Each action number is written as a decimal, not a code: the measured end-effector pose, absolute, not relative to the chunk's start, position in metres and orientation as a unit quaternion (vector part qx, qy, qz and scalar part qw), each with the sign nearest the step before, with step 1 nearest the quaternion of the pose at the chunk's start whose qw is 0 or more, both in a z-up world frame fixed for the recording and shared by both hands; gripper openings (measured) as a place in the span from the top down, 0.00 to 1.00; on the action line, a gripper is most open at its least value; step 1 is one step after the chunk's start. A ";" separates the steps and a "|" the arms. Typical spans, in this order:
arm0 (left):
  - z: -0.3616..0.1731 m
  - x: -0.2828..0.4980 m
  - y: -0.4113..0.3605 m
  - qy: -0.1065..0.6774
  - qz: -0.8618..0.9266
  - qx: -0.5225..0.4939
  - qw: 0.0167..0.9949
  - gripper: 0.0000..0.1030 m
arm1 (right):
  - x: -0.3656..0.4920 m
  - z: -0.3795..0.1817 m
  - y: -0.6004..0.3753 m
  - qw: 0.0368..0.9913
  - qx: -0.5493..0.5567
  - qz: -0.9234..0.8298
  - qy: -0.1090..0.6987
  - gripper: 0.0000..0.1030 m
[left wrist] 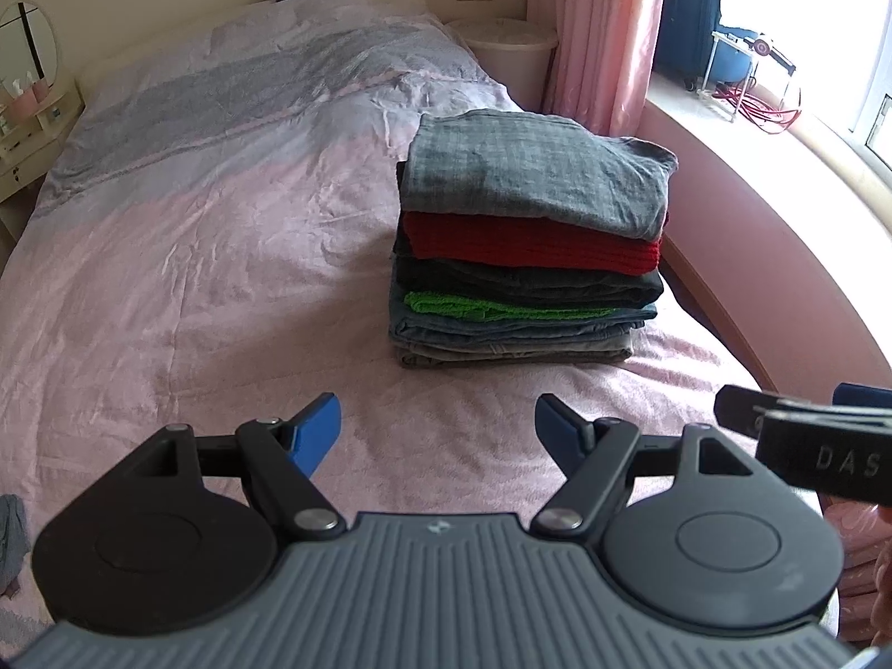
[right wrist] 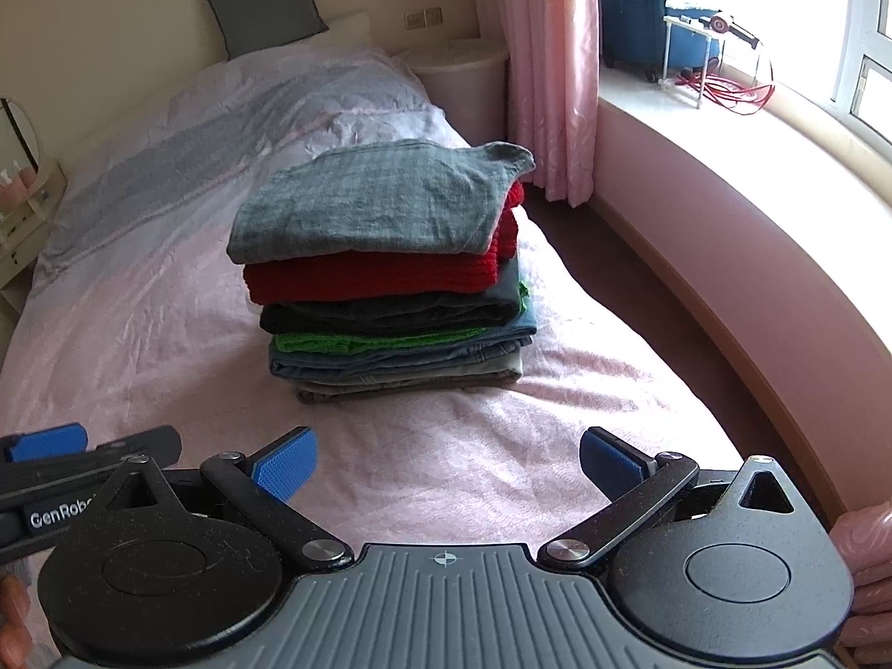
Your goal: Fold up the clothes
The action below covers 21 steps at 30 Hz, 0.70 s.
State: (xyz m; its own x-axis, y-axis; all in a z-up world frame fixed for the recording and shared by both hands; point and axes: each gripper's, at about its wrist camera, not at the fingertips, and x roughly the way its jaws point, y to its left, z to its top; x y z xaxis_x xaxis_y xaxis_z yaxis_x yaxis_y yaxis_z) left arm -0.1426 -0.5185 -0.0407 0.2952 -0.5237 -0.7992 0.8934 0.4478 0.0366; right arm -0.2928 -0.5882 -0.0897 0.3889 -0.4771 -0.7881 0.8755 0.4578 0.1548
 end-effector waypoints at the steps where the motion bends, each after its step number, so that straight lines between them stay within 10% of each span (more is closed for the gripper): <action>1: -0.042 -0.143 -0.522 0.371 -0.463 0.250 0.765 0.28 | -0.293 -0.091 -0.591 0.781 0.290 -0.432 0.345 0.00; 21: -0.065 -0.134 -0.595 0.378 -0.470 0.270 0.751 0.28 | -0.282 -0.114 -0.650 0.767 0.310 -0.431 0.360 0.00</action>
State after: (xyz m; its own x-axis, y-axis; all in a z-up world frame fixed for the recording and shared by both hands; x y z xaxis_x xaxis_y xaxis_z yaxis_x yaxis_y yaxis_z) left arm -0.1338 -0.5950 -0.0652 0.2720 -0.5018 -0.8211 0.9096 0.4126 0.0492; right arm -0.2823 -0.6503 -0.1144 0.3686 -0.4384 -0.8198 0.8848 0.4358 0.1648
